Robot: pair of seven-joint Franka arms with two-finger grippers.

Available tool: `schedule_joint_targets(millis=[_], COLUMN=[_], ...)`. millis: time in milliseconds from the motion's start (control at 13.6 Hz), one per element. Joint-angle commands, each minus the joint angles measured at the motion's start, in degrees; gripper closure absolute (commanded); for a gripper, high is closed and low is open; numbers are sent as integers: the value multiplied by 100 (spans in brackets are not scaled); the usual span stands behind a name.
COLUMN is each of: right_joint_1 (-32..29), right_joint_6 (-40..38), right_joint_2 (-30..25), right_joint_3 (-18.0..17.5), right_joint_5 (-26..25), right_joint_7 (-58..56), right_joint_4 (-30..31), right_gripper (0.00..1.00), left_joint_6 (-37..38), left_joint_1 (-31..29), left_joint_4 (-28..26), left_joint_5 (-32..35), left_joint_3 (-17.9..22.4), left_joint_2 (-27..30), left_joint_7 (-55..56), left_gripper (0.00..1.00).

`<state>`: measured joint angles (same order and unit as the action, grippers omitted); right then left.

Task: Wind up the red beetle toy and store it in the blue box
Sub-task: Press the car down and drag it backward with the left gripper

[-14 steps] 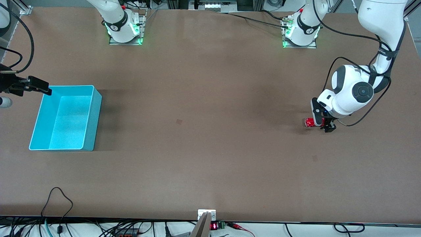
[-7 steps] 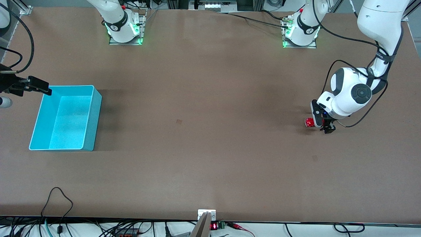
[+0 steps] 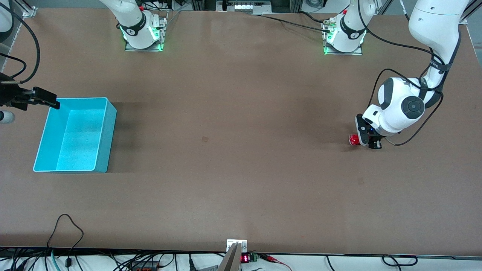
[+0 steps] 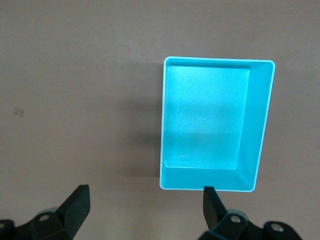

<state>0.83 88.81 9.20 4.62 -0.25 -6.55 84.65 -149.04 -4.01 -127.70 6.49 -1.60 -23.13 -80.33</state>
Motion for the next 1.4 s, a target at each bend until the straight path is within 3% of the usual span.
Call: schedule_joint_targets(millis=[0,737,1327], right_joint_1=[-39,-48,-57], right_joint_6=[-30,-65,-83], right_joint_2=[-6,-6,-6], right_joint_3=[-23,-23,-23], right_joint_5=[77,77,77], right_joint_7=[39,39,39], right_joint_4=[-45,-45,-36], right_gripper=[0,0,0], left_joint_6=[-63,-37,-37], left_joint_1=[-38,-47,-1030], left_joint_4=[-54,-10,17], left_joint_5=[54,89,89], left_joint_3=[-24,-24,-7], left_joint_2=[37,-25,-262], left_joint_7=[-106,-342,-1037], left_gripper=[67,72,74])
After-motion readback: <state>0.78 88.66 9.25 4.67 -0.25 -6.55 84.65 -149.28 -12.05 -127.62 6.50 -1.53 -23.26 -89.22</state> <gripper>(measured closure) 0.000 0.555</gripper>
